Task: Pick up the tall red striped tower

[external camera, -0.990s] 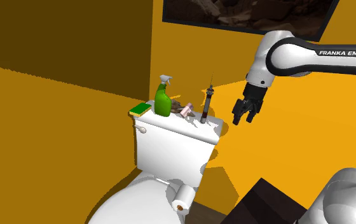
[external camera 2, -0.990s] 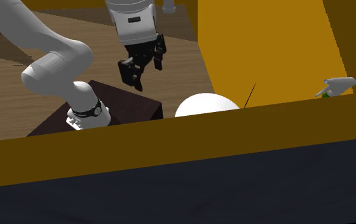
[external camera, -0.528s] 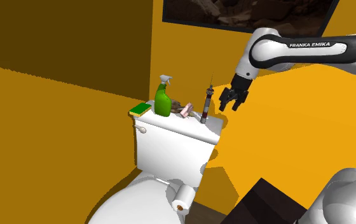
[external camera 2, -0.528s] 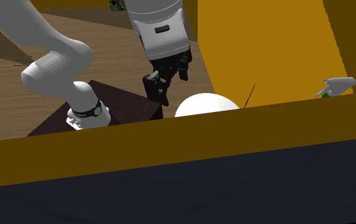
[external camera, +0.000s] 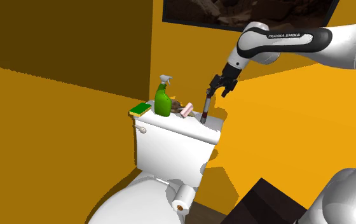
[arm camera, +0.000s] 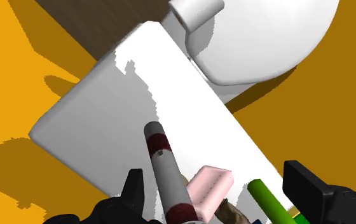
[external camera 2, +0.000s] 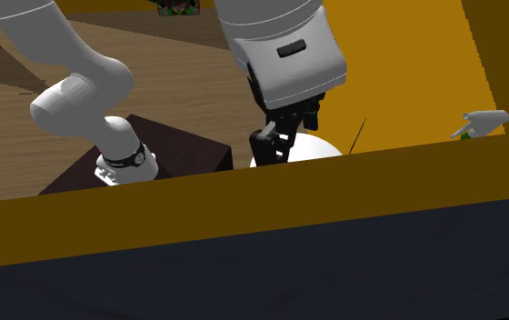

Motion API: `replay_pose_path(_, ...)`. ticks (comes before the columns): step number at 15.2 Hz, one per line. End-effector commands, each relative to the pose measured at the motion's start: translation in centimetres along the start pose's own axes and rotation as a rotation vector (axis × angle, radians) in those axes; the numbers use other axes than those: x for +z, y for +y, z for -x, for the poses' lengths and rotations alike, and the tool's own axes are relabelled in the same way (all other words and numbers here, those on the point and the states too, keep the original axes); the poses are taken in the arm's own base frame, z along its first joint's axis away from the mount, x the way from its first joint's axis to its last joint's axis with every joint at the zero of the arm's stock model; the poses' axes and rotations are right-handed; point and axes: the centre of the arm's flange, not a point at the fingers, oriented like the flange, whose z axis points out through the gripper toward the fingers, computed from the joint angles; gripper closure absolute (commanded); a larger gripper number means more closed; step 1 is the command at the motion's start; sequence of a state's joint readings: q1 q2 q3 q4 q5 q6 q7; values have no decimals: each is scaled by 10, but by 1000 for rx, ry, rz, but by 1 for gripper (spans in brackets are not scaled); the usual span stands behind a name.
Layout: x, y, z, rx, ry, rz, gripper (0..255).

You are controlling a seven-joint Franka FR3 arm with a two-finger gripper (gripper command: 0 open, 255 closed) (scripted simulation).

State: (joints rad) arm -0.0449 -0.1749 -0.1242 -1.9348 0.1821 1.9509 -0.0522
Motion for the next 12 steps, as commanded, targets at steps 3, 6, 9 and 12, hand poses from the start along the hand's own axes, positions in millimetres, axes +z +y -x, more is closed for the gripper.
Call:
replay_pose_path(3,-7,8,-41,3,60,-23,0)
replay_pose_path(6,1,12,-46,3,70,-27,0)
replay_pose_path(9,16,15,-43,3,70,-27,0)
replay_pose_path(12,29,18,-41,3,70,-27,0)
